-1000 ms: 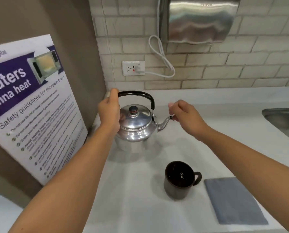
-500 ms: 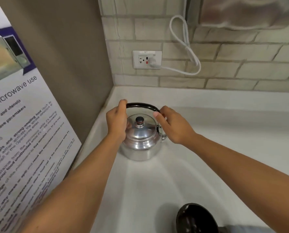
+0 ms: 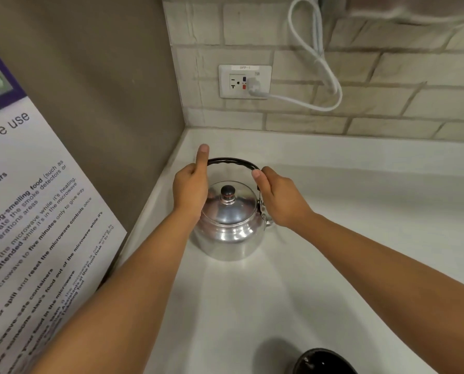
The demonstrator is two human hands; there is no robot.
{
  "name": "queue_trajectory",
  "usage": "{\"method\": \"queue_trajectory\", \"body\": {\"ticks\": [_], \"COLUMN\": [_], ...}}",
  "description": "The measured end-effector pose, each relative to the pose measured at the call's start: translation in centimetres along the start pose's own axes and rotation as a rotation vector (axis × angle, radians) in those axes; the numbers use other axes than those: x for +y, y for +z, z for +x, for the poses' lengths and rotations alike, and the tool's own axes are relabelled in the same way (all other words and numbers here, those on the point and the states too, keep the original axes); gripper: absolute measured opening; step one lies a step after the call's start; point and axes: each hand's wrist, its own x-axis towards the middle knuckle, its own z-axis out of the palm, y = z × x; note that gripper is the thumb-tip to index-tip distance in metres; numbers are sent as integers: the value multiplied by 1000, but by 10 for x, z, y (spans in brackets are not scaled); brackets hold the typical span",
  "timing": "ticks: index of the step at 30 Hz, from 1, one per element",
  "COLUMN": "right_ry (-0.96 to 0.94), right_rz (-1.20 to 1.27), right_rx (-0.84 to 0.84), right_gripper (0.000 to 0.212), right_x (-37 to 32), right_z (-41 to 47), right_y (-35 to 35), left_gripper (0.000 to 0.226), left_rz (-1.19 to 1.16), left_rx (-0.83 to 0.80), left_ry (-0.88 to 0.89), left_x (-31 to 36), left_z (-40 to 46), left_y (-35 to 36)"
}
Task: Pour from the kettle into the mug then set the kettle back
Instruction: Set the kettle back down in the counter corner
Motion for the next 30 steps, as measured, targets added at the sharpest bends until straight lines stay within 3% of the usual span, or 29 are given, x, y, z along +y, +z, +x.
{"method": "queue_trajectory", "body": {"ticks": [7, 10, 13, 19, 24, 27, 30], "right_ry": [147, 135, 195, 256, 219, 188, 219], "right_rz": [-38, -135, -145, -76, -187, -271, -231], "right_rx": [-50, -120, -132, -143, -177, -187, -164], "right_gripper": [50, 39, 44, 12, 14, 33, 38], "right_x": [7, 6, 8, 12, 15, 15, 11], "right_z": [14, 12, 10, 11, 13, 14, 12], "right_y": [9, 10, 9, 11, 13, 13, 11], "left_gripper": [68, 67, 68, 67, 61, 63, 65], "left_rz": [376, 443, 479, 559, 541, 558, 512], "left_rx": [-55, -92, -114, -141, -109, -111, -90], "left_ry": [98, 76, 49, -72, -90, -99, -168], "left_x": [-10, -14, -16, -18, -19, -17, -12], "left_z": [23, 26, 27, 29, 29, 26, 21], "left_y": [2, 4, 7, 8, 10, 10, 8]}}
